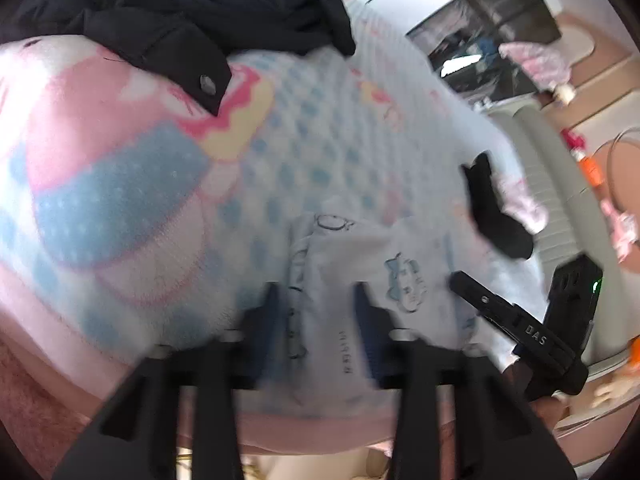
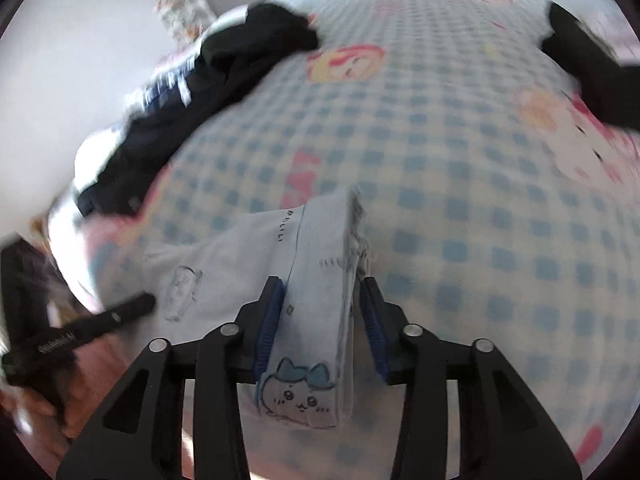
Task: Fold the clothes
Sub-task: 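Grasp the folded white pants edge with the right gripper while the left gripper grasps beside it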
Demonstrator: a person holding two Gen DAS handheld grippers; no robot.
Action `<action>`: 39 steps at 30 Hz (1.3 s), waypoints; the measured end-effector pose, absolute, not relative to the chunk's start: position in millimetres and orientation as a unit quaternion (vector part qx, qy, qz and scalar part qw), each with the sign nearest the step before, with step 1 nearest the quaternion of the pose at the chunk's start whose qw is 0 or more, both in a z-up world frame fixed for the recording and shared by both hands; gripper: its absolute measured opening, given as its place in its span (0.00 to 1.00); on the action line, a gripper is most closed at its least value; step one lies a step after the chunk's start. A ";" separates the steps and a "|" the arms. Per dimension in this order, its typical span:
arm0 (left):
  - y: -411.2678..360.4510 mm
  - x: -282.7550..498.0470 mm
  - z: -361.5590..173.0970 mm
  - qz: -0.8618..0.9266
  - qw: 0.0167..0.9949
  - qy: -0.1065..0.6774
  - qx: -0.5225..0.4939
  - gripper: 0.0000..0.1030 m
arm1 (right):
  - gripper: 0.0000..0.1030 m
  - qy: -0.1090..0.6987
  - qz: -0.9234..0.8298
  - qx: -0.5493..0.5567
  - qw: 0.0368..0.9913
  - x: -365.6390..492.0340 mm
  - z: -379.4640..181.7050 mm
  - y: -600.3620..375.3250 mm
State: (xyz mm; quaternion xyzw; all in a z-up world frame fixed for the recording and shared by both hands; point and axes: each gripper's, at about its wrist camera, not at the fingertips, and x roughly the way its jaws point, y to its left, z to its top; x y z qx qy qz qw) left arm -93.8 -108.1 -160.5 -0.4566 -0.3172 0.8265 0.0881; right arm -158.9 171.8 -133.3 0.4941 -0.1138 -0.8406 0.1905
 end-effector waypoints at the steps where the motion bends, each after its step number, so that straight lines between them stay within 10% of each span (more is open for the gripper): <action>1: -107.9 -90.2 -154.5 0.838 0.081 -0.312 -0.441 0.45 | 0.40 -0.119 -0.847 0.482 0.190 -154.3 -126.6 174.7; 11: -60.0 -105.0 -168.7 0.850 0.044 -0.192 -0.488 0.47 | 0.38 0.040 -0.854 0.481 0.195 -141.1 -139.4 122.6; 35: -83.4 -104.0 -186.6 0.815 0.117 -0.288 -0.489 0.51 | 0.70 -0.102 -0.791 0.563 0.214 -155.6 -168.3 160.1; 39: -70.2 -104.8 -183.3 0.816 0.129 -0.283 -0.486 0.50 | 0.58 -0.122 -0.785 0.561 0.232 -154.9 -172.2 154.5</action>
